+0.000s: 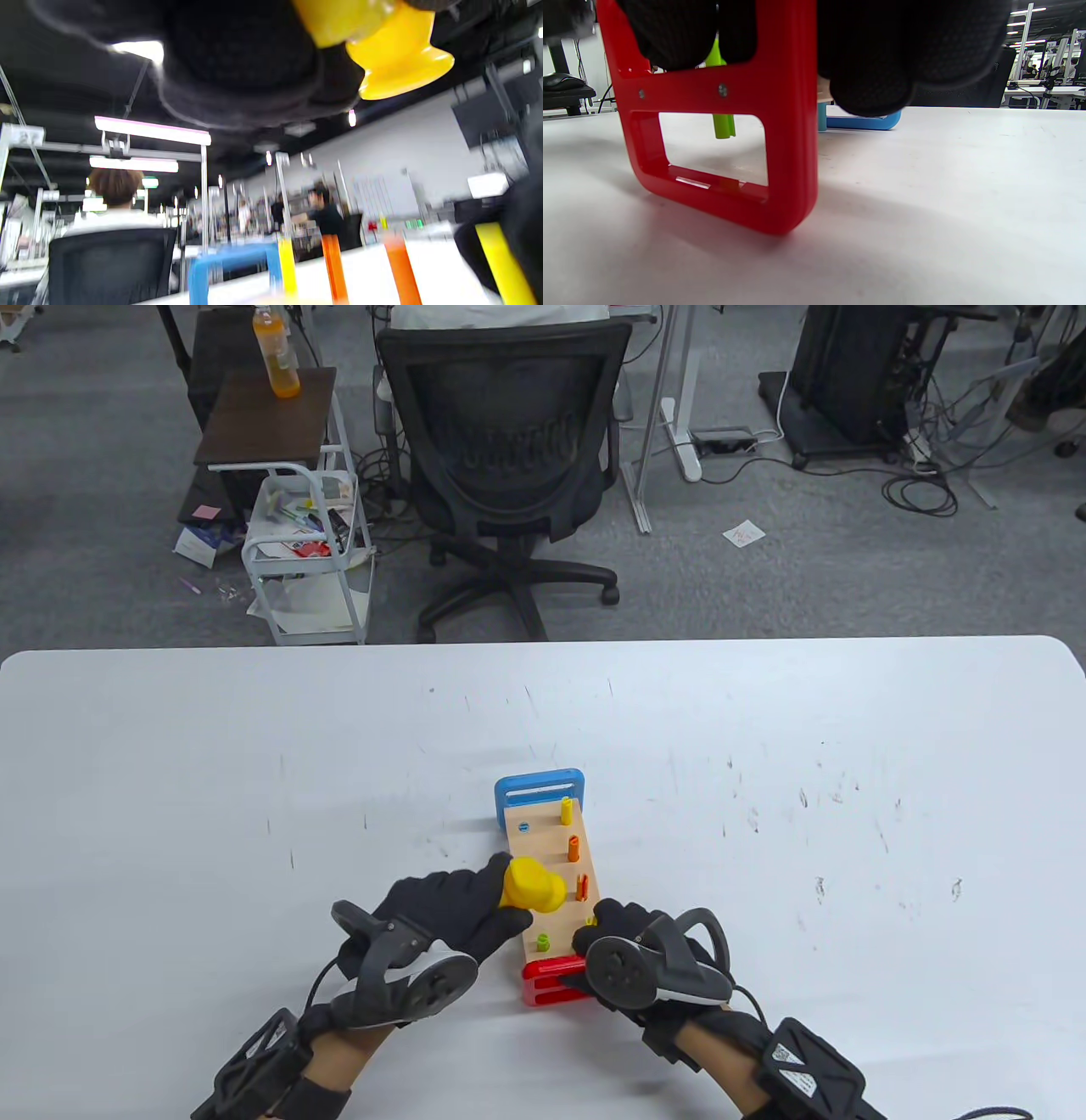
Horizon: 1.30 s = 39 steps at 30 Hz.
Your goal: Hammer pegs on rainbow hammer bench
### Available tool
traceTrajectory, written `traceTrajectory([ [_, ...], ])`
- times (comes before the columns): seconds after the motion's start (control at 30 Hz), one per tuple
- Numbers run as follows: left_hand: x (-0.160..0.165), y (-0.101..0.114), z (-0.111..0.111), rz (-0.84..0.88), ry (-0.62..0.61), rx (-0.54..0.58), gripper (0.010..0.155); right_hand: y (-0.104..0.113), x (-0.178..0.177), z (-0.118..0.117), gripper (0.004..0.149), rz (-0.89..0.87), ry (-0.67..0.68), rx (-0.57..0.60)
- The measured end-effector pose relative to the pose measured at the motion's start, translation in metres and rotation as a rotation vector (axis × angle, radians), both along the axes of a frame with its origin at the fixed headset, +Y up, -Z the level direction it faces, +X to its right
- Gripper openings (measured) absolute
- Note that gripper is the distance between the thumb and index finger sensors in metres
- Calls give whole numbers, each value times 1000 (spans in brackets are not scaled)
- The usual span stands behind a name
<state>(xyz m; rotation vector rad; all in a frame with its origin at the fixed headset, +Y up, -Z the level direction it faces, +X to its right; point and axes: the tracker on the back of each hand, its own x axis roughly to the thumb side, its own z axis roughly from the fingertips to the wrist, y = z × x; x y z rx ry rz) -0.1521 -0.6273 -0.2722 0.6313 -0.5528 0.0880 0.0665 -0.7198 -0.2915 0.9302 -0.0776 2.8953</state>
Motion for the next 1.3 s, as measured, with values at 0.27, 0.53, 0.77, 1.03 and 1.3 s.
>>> traceTrajectory([
  [0.27,8,-22,5,-75,16,-16,71,0,0,0,37,1,-1,2],
  [0.53,12,-30,-1,-149,20,-113,70,0,0,0,37,1,0,2],
  [0.77,6,25,19,-6,21,94,71,0,0,0,37,4,-2,3],
  [1.03,16,-81,-11,-355,-48,-201,71,0,0,0,37,7,-2,5],
  [1.3,16,6,9,-111,-17,78,71,0,0,1,37,7,-1,4],
])
